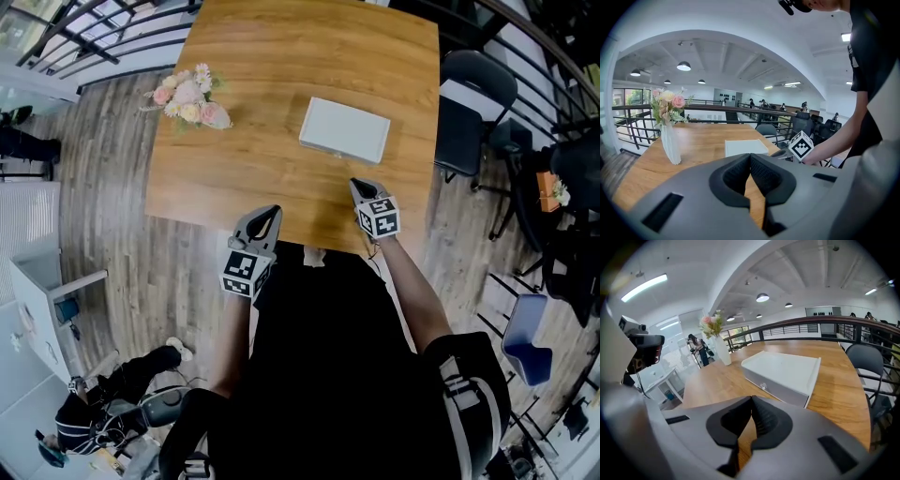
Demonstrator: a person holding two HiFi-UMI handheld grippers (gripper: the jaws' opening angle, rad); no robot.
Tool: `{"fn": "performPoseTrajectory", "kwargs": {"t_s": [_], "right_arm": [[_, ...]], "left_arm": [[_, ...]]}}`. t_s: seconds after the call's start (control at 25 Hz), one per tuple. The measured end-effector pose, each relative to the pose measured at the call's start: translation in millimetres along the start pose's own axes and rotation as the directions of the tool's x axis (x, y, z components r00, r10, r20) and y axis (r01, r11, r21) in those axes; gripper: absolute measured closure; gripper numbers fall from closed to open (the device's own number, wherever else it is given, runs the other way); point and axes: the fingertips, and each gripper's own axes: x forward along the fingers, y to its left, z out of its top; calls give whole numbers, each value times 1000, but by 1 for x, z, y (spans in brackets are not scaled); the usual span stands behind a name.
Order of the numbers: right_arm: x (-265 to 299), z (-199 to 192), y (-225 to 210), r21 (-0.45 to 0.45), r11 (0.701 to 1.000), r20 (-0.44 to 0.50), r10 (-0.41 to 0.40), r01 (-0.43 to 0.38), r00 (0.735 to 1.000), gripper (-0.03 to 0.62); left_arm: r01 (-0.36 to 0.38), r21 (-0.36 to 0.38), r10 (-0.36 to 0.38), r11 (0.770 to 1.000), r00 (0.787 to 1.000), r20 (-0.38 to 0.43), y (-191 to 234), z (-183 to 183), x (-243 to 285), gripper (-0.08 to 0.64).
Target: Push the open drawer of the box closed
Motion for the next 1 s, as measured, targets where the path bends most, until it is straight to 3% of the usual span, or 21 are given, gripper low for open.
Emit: {"fn": "performPoseTrajectory", "kwargs": {"t_s": [1.0], "right_arm": [[-98,9,18,-143,989,108,63,-47,992,577]], "left_arm": [[19,33,-19,999,1000,5,-61,-4,5,538]]}}
